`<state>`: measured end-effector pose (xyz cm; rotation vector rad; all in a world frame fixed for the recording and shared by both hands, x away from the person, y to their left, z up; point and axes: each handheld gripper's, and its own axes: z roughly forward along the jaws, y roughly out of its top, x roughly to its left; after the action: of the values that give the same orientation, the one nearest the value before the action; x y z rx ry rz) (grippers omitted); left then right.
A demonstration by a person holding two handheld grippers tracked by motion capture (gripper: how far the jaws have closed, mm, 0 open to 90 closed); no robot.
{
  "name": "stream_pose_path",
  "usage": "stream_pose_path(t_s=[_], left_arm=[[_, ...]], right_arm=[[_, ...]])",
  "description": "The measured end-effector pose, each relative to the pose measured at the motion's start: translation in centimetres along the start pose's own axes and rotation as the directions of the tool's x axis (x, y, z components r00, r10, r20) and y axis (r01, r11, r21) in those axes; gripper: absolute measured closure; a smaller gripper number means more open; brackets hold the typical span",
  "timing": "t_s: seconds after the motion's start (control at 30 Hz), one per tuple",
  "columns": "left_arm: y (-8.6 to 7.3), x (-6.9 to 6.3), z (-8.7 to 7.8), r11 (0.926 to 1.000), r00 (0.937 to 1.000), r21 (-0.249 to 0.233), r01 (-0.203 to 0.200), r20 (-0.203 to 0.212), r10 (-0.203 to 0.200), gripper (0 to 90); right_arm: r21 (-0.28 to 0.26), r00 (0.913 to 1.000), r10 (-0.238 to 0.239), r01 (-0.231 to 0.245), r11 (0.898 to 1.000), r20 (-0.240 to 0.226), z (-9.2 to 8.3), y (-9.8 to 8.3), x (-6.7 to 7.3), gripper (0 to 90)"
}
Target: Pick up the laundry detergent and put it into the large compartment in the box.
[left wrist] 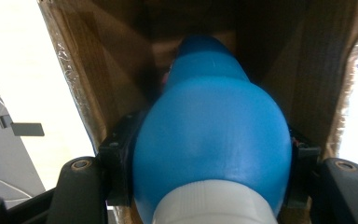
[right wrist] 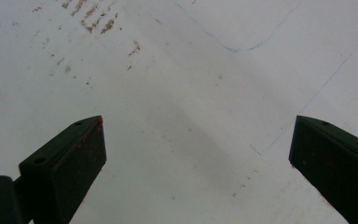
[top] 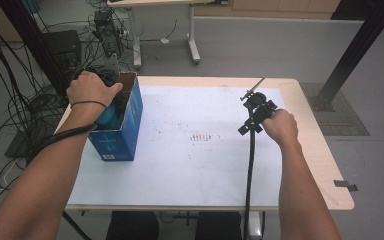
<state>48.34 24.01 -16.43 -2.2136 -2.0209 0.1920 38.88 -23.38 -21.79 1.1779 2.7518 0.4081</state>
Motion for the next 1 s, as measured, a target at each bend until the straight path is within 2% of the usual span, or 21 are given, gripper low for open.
stream_pose_path(t_s=[0.43, 1.0], left_arm=[[0.1, 0.1, 1.0, 0.9999, 0.9998, 0.009, -0.007, 0.017, 0.007, 37.0], [-0.1, 0.0, 1.2, 0.9999, 0.9997, -0.007, -0.015, 0.019, 0.015, 37.0]], right_arm=[[-0.001, 1.0, -0.007, 0.007, 1.0, 0.006, -0.2, 0.0, 0.2, 3.8], [0.0, 1.0, -0.007, 0.007, 1.0, 0.0, 0.0, 0.3, 0.2, 3.9]])
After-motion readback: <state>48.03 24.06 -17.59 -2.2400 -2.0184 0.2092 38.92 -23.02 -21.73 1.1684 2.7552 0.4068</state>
